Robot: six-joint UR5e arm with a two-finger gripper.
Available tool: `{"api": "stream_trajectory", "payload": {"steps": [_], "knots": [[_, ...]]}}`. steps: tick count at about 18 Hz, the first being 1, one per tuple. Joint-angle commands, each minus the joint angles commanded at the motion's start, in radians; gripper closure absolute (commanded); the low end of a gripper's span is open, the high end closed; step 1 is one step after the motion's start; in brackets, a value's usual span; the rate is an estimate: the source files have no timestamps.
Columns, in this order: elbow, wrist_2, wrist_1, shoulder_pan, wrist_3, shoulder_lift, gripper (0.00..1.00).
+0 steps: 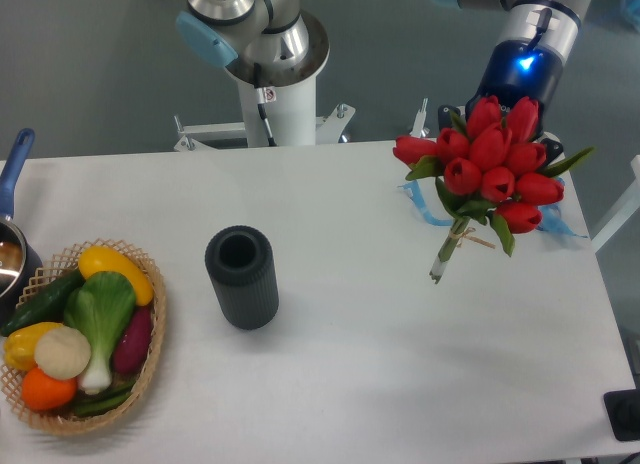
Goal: Place the flowers on the table
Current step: 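Carry the red tulip bouquet by its stems, lowering it toward the table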
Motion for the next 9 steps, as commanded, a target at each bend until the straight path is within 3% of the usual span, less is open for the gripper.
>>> {"api": "stream_trajectory", "payload": {"steps": [5,9], "knots": [[0.026,0.165,-0.008,-0.012,-0.008,0.015,0.63],[0.028,0.229,-0.012,-0.031,-0.008,0.021,0.63]]}}
